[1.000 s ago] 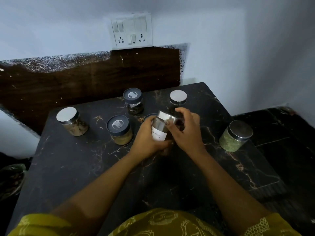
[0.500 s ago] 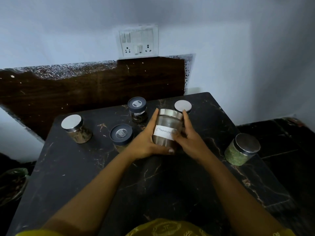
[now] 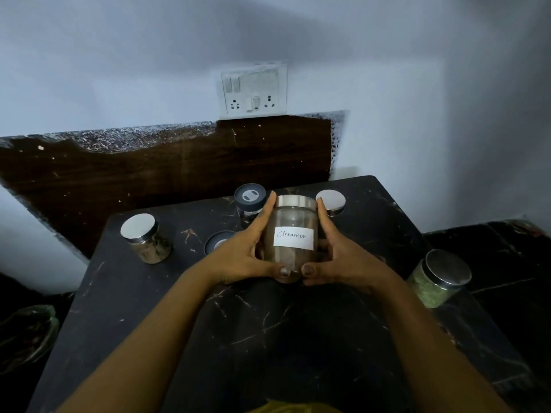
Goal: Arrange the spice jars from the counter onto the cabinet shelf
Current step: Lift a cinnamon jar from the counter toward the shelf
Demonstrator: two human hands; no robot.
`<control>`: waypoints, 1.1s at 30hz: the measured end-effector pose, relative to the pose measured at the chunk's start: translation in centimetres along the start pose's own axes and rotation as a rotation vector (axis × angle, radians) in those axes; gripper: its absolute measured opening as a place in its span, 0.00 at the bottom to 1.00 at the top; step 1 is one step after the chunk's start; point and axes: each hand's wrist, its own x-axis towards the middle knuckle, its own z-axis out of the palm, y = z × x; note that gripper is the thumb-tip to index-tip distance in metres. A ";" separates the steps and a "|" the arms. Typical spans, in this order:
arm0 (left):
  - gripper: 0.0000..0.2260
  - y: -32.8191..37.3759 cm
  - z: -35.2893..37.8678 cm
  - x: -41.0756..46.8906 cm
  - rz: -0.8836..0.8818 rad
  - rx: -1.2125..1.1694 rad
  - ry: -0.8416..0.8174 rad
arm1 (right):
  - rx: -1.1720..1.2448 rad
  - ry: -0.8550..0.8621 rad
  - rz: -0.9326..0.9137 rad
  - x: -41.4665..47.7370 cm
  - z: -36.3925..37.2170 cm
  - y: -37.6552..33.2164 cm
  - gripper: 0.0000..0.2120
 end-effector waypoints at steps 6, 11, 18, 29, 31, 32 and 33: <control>0.52 0.5 -2.3 -1.4 0.037 0.086 0.067 | -0.089 0.002 -0.075 1.3 1.2 -1.7 0.58; 0.53 1.0 -5.3 -2.6 0.063 0.101 0.103 | -0.066 -0.060 -0.112 2.7 2.6 -4.1 0.54; 0.55 3.6 -10.8 -4.4 0.064 0.280 0.239 | -0.187 -0.047 -0.215 4.8 4.4 -10.2 0.53; 0.52 12.2 -22.1 -6.0 0.208 0.424 0.544 | -0.508 0.131 -0.556 8.7 5.5 -25.3 0.50; 0.51 13.5 -24.2 -6.1 0.261 0.404 0.593 | -0.528 0.183 -0.626 9.4 5.6 -27.9 0.50; 0.51 14.4 -25.7 -6.2 0.290 0.382 0.624 | -0.525 0.194 -0.680 10.0 5.6 -29.6 0.51; 0.52 15.0 -26.8 -6.2 0.313 0.354 0.652 | -0.527 0.199 -0.720 10.6 5.7 -30.7 0.51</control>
